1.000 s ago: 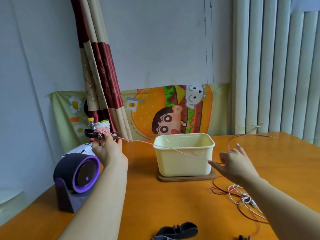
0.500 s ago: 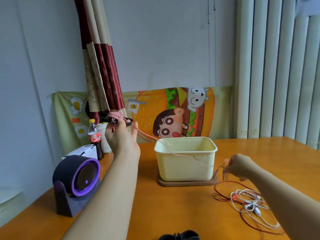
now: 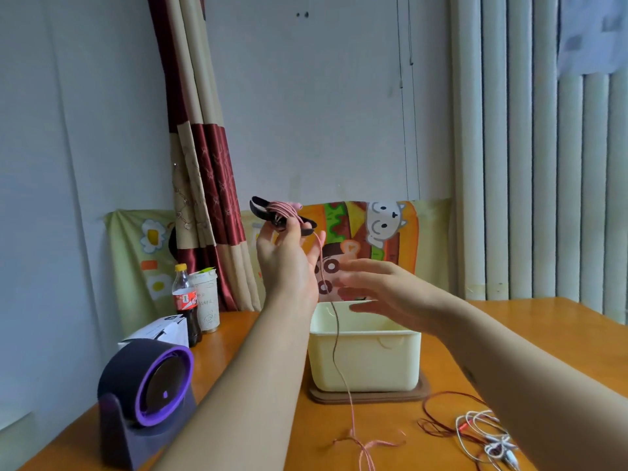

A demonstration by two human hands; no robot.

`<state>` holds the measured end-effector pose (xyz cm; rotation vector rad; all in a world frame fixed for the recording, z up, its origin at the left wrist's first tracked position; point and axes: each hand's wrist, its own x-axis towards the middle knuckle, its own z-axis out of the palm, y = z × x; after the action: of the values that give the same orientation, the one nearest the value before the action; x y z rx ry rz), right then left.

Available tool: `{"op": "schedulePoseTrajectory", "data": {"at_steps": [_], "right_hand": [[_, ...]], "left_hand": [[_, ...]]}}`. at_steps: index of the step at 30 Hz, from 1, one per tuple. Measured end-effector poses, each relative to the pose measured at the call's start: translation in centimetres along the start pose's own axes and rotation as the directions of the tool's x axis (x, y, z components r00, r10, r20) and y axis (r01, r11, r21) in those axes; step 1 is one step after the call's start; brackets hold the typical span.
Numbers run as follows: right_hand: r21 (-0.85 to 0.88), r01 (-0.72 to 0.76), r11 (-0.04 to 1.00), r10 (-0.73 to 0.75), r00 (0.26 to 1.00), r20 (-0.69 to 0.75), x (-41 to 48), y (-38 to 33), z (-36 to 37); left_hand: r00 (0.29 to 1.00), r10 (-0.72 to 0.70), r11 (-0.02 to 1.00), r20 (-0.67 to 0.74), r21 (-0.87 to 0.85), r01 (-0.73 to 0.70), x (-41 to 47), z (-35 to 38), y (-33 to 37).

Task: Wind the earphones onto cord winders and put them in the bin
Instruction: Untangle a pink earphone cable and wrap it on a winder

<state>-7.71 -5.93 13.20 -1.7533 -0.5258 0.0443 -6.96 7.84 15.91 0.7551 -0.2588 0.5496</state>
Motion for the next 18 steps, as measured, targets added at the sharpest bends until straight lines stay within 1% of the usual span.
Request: {"op": "schedulePoseTrajectory", "data": {"at_steps": [1,2,3,5,8,9,10,11,12,13,14,15,16,18], "right_hand": [[0.117,-0.015,0.993,0.005,0.997,0.08,-0.2,-0.7,0.8],[0.18,-0.03,0.983,0.007,0.992,0.125,-0.4,-1.1,1.2],[0.202,-0.035,0.979,0.006,0.99,0.143,-0.6,-1.5,1.4],[0.231,-0.029,0.972,-0.001,0.991,0.131,-0.8,-1.8,1.5],[0.357,-0.077,0.931,0.032,0.991,0.131,-0.7,-2.1,1.5],[0.377,-0.092,0.922,0.046,0.991,0.129,-0.8,-2.3,1.7],[0.357,-0.089,0.93,0.05,0.992,0.117,-0.8,-2.5,1.8],[0.276,-0.065,0.959,0.041,0.995,0.093,-0.8,-2.7,1.9],[0.12,-0.022,0.993,0.016,0.998,0.055,-0.9,-2.9,1.9],[-0.102,0.027,0.994,-0.026,1.0,0.008,-1.0,-3.2,1.8],[-0.346,0.067,0.936,-0.086,0.995,-0.041,-1.1,-3.4,1.6],[-0.545,0.089,0.834,-0.155,0.985,-0.077,-0.9,-3.6,1.4],[-0.675,0.088,0.733,-0.21,0.972,-0.102,-0.8,-3.8,1.1],[-0.81,0.028,0.585,-0.266,0.951,-0.159,-0.5,-4.0,0.5]], "left_hand": [[1.0,0.001,1.0,0.009,0.01,-0.001,-0.1,0.2,0.0],[1.0,0.002,1.0,0.017,0.018,-0.002,-0.2,0.3,0.1],[1.0,0.002,1.0,0.023,0.023,-0.002,-0.1,0.3,0.3],[1.0,-0.008,1.0,0.019,0.016,0.007,0.3,0.2,0.7],[0.999,-0.044,0.999,-0.004,-0.019,0.044,0.9,-0.1,1.2],[0.998,-0.058,0.998,-0.011,-0.02,0.058,0.9,-0.1,1.2],[0.997,-0.07,0.997,-0.017,-0.02,0.07,0.9,-0.1,1.2],[0.997,-0.076,0.997,-0.021,-0.022,0.076,0.9,-0.2,1.3],[0.997,-0.072,0.997,-0.024,-0.026,0.072,1.0,-0.2,1.4],[0.998,-0.057,0.998,-0.028,-0.027,0.056,1.2,-0.2,1.7],[0.999,-0.033,0.999,-0.037,-0.021,0.032,1.4,-0.3,2.1],[0.999,-0.009,1.0,-0.053,-0.013,0.009,1.6,-0.4,2.4],[0.998,0.008,1.0,-0.069,-0.003,-0.009,1.9,-0.5,2.7],[0.998,0.028,0.999,-0.06,0.026,-0.026,2.0,-0.4,3.0]]}}
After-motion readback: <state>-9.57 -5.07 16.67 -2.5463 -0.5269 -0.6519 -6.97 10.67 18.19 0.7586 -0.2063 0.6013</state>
